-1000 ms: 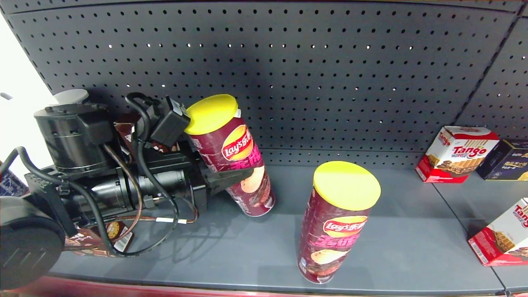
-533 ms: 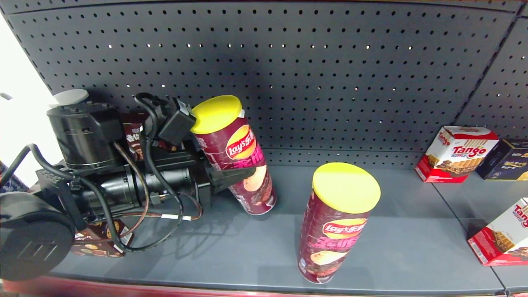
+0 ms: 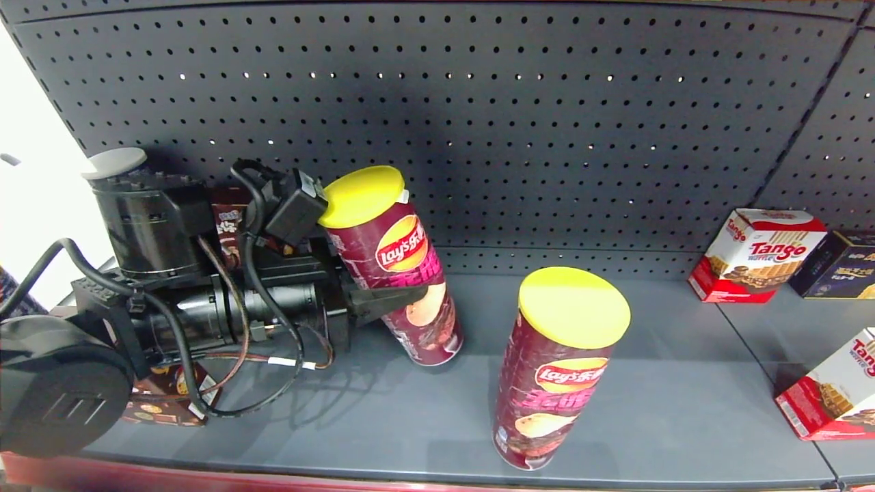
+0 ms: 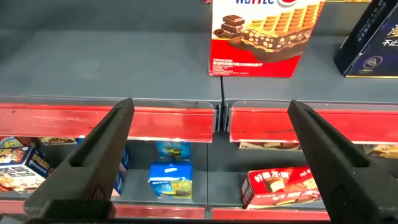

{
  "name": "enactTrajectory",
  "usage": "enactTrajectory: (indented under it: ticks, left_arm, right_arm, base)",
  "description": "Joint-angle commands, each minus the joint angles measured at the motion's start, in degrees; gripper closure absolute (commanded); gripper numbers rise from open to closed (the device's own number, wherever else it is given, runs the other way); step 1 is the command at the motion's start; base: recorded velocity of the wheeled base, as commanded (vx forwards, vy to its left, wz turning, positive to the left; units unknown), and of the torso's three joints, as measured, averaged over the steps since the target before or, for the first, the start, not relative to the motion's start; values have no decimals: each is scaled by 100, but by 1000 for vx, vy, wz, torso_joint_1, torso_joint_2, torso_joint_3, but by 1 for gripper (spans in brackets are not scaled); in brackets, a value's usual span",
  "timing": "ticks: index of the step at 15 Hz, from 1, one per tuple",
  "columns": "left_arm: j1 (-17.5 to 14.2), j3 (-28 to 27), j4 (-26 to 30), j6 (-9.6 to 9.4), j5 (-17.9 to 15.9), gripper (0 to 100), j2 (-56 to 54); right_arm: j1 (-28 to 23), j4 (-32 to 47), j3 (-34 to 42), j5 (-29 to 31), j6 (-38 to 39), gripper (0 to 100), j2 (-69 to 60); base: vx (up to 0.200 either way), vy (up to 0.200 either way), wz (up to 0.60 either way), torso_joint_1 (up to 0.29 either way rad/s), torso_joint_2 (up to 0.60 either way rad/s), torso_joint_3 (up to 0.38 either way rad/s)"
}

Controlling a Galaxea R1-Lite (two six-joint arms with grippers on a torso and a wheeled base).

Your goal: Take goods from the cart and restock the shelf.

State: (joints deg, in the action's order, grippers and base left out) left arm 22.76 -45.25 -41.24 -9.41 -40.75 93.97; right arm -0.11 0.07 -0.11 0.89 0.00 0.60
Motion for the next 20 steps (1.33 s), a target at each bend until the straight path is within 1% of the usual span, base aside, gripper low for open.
enactTrajectory:
  ticks: [1,2,3,4,5,6,7,8,9,10,11,12,13,14,15,17,19,20]
  left_arm:
    - [0,-72,107,1,-29,100,-1]
    - [9,-151,354,1,-29,100,-27]
    - [0,-353,784,1,-29,100,-80]
    - [0,-669,1276,1,-12,100,-186]
    - [-17,-986,1628,-26,15,100,-212]
    - [18,-1407,2120,-52,24,100,-203]
    - [53,-1944,2445,-263,6,100,-106]
    - [53,-2198,2524,-351,-12,100,17]
    - [71,-2629,2964,-412,-20,100,140]
    - [88,-2884,3447,-527,-3,100,201]
    - [115,-3104,3834,-825,32,100,324]
    - [97,-3227,4054,-1247,147,100,474]
    - [97,-3262,4098,-1362,191,100,500]
    - [194,-3315,4106,-1388,243,100,605]
    - [273,-3350,4115,-1370,287,100,658]
    - [343,-3420,4045,-1379,481,100,895]
    - [405,-3570,4045,-1379,516,100,1045]
    - [422,-3684,4045,-1414,507,100,1212]
  right_arm:
    - [2,1,11,-1,0,0,2]
    - [2,1,11,-1,0,0,2]
    - [2,1,11,-1,0,0,2]
    - [2,1,11,-1,0,0,2]
    - [2,1,11,-1,0,0,2]
    - [2,1,2,-1,0,0,2]
    - [2,1,11,-1,0,0,2]
    - [2,1,11,-1,0,0,2]
    - [2,1,11,-1,0,0,2]
    - [2,1,2,-1,0,0,2]
    - [2,1,11,-1,0,0,2]
    - [2,1,11,-1,0,0,2]
    - [2,1,11,-1,0,0,2]
    - [2,1,11,-1,0,0,2]
    - [2,1,11,-1,0,0,2]
    - [2,1,11,-1,0,0,2]
    - [2,1,11,-1,0,0,2]
    - [2,1,11,-1,0,0,2]
  base:
    - [0,0,0,0,0,0]
    - [0,0,0,0,0,0]
    - [0,0,0,0,0,0]
    - [0,0,0,0,0,0]
    - [0,0,0,0,0,0]
    - [0,0,0,0,0,0]
    - [0,0,0,0,0,0]
    - [0,0,0,0,0,0]
    - [0,0,0,0,0,0]
    - [0,0,0,0,0,0]
    - [0,0,0,0,0,0]
    - [0,0,0,0,0,0]
    - [0,0,0,0,0,0]
    - [0,0,0,0,0,0]
    - [0,0,0,0,0,0]
    - [0,0,0,0,0,0]
    - [0,0,0,0,0,0]
    - [0,0,0,0,0,0]
